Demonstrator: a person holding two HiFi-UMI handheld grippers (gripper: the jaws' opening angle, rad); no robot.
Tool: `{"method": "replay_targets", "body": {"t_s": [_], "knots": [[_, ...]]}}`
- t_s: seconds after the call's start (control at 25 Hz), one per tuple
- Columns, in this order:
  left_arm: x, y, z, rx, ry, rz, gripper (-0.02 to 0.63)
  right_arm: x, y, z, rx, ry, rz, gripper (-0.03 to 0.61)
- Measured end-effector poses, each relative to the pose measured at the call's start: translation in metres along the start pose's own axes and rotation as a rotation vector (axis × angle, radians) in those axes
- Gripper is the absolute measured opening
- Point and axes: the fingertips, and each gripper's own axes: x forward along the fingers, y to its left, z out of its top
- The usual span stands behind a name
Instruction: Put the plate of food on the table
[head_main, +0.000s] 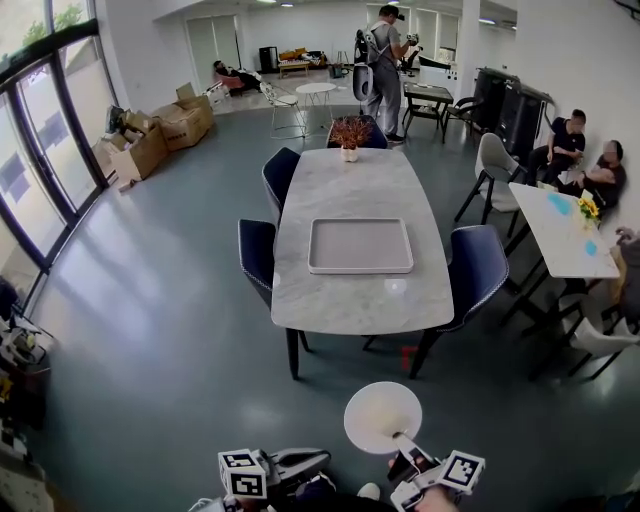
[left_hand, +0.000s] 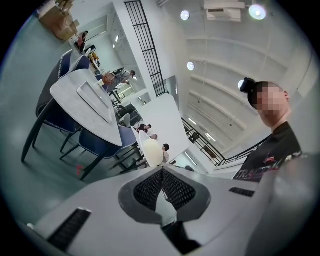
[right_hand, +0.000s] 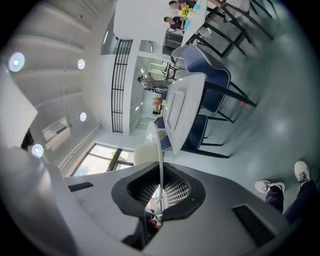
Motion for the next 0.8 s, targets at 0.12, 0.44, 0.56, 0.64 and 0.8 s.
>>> {"method": "replay_targets", "body": {"t_s": [0.12, 0.44, 0.56, 0.64, 0.8], "knots": [[-0.006, 0.006, 0.013, 0.0, 0.008, -0.019, 0.006, 0.015, 0.007, -0.001, 0.003, -0.017, -0.006, 0.018], [-0.039, 0.032, 0.04, -0.014, 0.014, -0.036, 0.006, 0.049, 0.016, -0.007, -0.001, -0.07, -0.05, 0.018], [-0.053, 0.04, 0.05, -0.003, 0.01, -0.031, 0.006, 0.065, 0.025, -0.004, -0.031, -0.083, -0.012, 0.018], [-0.059, 0.044, 0.055, -0.016, 0.001, -0.034, 0.006, 0.075, 0.029, -0.003, -0.034, -0.091, -0.011, 0.018], [-0.073, 0.049, 0.066, -0.014, -0.015, -0.028, 0.006, 0.089, 0.034, -0.002, -0.036, -0.093, -0.031, 0.018]]}}
